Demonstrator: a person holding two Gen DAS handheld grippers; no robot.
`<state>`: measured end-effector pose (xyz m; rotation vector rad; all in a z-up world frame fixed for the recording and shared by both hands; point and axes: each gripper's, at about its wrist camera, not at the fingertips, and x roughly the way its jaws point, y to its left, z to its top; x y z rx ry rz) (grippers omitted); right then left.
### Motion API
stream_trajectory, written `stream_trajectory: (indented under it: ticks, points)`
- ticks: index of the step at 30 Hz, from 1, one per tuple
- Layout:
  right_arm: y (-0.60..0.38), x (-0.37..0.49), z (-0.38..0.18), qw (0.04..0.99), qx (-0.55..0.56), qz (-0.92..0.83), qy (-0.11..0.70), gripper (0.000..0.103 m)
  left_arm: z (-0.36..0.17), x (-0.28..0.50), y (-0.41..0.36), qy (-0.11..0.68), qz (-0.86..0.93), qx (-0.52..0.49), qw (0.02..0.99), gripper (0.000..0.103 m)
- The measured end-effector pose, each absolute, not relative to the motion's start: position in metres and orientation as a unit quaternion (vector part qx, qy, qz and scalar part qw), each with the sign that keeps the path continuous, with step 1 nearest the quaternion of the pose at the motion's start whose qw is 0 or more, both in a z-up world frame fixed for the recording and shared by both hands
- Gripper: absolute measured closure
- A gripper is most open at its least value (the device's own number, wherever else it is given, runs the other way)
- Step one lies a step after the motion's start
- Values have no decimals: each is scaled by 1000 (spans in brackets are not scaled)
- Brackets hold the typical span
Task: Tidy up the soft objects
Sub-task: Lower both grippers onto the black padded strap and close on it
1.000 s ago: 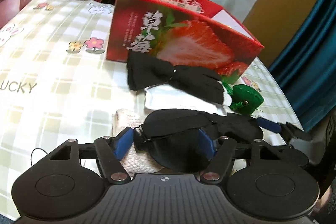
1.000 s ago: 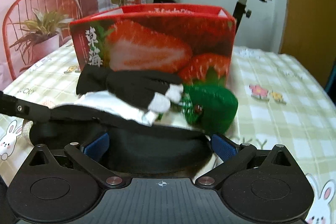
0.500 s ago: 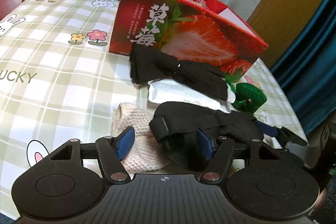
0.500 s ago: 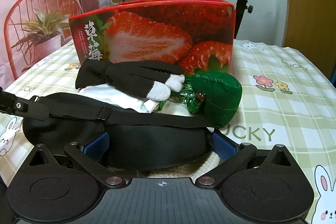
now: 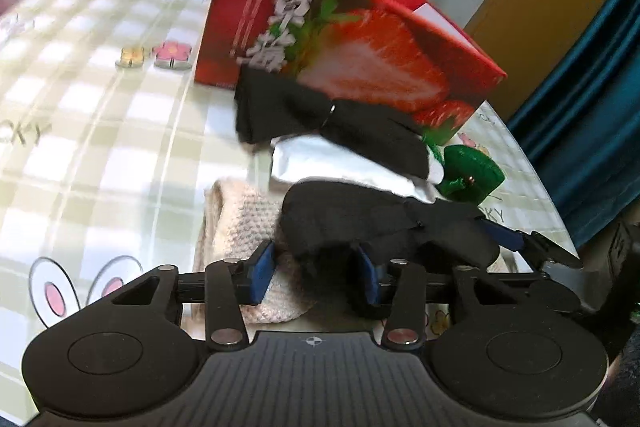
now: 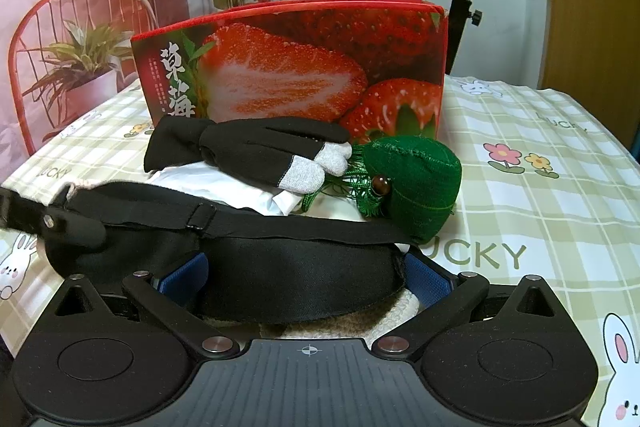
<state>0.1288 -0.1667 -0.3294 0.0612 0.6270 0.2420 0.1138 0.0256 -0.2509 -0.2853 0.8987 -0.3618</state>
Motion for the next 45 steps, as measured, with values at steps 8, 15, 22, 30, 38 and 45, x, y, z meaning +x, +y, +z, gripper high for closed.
stream_trajectory:
  ticks: [8, 15, 22, 30, 38, 45]
  points:
    - [-169, 130, -330, 943, 41, 123, 305, 0, -258, 117, 35, 425, -183, -159, 872, 58]
    - [-170, 129, -330, 943, 47, 126, 303, 0, -258, 116, 34, 424, -180, -151, 874, 59]
    - [-171, 129, -331, 943, 52, 128, 302, 0, -259, 116, 33, 423, -179, -146, 876, 59]
    - [-176, 127, -323, 942, 68, 129, 303, 0, -258, 116, 34, 422, -174, -151, 877, 64]
    - [-193, 123, -316, 949, 100, 86, 286, 0, -259, 116, 35, 420, -174, -153, 878, 65]
    - [-210, 136, -328, 926, 187, 118, 306, 1, -259, 116, 34, 418, -174, -144, 880, 64]
